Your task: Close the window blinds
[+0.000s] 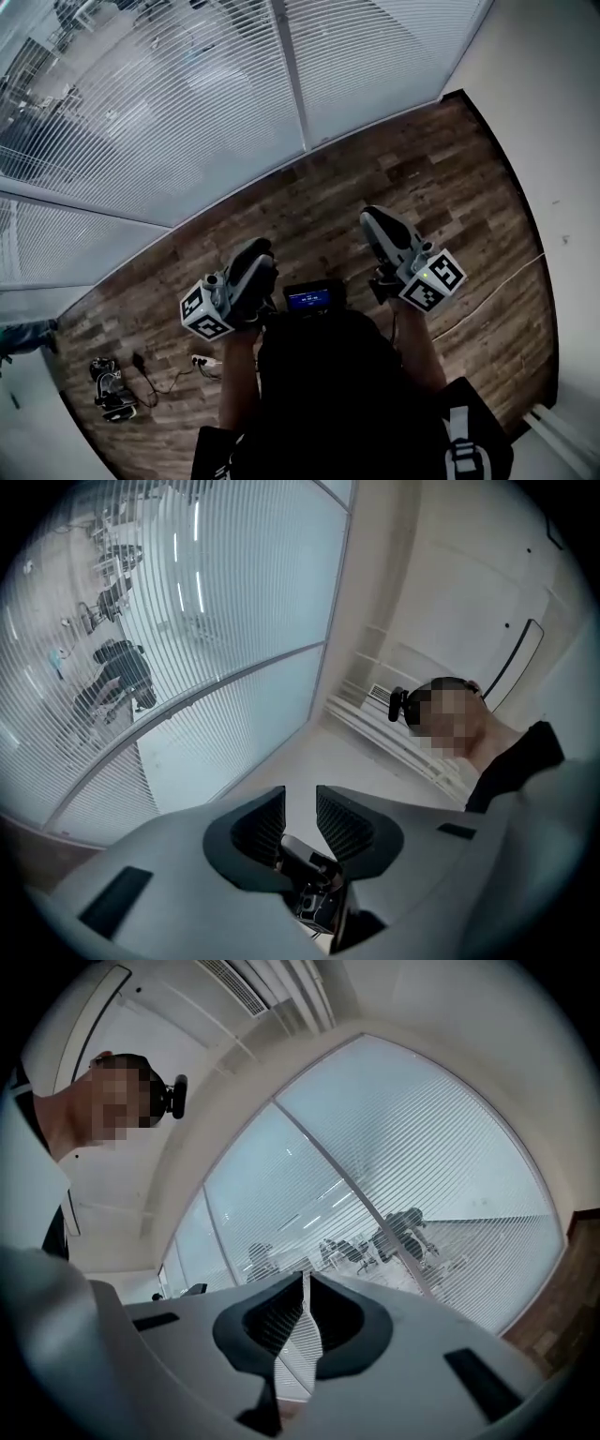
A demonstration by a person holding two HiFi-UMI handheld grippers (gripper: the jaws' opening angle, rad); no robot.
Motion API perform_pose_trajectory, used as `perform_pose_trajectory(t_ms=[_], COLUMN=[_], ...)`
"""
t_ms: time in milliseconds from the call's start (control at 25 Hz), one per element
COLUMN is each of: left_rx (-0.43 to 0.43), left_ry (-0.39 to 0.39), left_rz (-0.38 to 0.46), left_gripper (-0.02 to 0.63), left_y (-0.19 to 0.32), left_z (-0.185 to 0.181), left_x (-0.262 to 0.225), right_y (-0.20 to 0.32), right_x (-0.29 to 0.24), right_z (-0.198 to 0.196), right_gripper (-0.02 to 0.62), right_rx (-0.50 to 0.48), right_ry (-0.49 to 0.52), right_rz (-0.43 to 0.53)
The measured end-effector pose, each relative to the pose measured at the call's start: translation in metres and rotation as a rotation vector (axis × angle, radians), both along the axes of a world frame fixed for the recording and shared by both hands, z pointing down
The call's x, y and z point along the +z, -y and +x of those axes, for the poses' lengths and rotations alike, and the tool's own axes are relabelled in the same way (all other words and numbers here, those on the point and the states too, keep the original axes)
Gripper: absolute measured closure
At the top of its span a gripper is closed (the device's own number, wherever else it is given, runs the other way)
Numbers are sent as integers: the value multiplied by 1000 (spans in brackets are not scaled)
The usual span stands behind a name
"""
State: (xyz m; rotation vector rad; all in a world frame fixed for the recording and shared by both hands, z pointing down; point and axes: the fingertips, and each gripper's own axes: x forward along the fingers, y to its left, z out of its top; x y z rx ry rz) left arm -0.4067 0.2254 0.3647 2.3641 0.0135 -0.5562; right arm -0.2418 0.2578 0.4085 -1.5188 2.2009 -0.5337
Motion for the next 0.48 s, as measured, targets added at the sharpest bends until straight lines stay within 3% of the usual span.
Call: perform_pose_trajectory(t_ms=[200, 360, 480], left_rx=[-2, -8, -7], left_ry=[-11, 5, 11], left_rz=[5, 2, -8], left_gripper=[494, 494, 494], left_y=[0, 1, 5], left_z=[-3, 4, 7], left_x=[-5, 4, 12], right_y=[-1, 3, 7], right_x=[6, 21, 28], right_z=[6, 20, 28], right_gripper=[581, 518, 509], right_rx=[33, 39, 45], right_ry=[-19, -26, -31], right_rz=[-29, -55, -64])
